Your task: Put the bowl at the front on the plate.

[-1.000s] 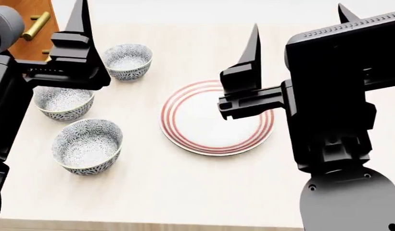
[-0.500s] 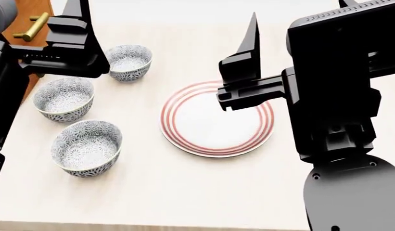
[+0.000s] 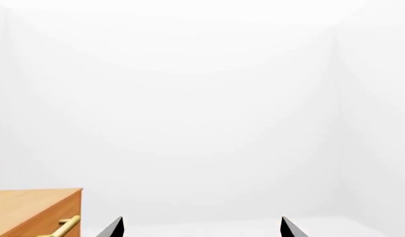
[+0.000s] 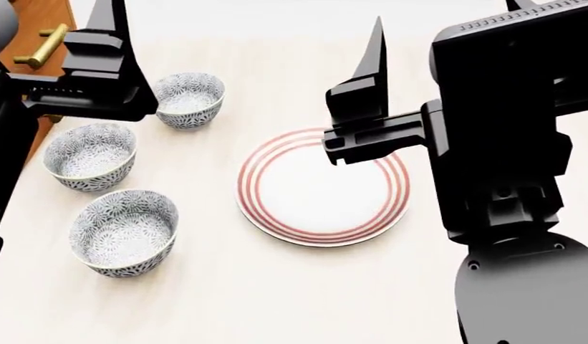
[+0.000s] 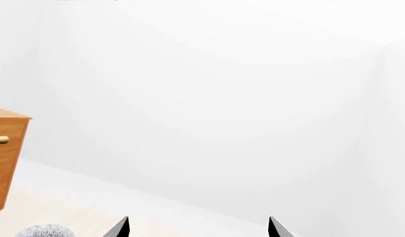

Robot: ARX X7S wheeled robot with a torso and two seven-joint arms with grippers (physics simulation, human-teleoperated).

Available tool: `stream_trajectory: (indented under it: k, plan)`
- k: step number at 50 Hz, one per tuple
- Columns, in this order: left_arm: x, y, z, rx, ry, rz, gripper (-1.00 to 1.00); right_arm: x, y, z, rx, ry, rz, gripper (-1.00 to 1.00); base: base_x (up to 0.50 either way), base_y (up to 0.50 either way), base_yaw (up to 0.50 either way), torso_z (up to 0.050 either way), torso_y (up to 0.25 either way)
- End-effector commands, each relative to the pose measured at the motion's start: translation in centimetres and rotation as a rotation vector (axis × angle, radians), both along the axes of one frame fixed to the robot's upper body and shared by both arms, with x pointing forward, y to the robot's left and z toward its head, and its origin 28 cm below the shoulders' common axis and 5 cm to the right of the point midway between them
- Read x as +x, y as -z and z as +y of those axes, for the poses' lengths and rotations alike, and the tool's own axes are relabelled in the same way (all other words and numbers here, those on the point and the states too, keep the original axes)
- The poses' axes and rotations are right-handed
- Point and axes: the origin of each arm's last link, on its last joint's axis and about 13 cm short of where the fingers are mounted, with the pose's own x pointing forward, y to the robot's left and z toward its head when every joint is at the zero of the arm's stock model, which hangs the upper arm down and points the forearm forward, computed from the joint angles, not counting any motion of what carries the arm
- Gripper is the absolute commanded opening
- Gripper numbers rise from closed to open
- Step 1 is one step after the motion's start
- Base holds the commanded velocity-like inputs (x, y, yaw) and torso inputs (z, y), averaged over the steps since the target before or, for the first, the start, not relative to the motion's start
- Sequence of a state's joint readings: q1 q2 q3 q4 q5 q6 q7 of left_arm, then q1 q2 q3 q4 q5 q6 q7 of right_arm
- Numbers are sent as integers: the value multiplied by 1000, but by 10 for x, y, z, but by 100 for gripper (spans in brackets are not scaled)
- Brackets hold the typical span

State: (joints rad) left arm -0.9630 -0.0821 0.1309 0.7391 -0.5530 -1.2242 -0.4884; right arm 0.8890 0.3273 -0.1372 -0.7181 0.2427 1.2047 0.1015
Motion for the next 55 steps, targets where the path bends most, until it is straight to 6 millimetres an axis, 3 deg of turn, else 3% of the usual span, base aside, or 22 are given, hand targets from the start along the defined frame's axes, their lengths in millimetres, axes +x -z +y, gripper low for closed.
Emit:
stream_trajectory:
  k: [1, 55]
  plan:
    - [0, 3, 1, -3, -4, 5, 100, -1, 0, 0, 8, -6, -2, 100, 16, 0, 0, 0, 0]
    - [1, 5, 2, -3, -6, 12, 100, 0, 0, 1, 0, -8, -2, 100, 119, 0, 0, 0, 0]
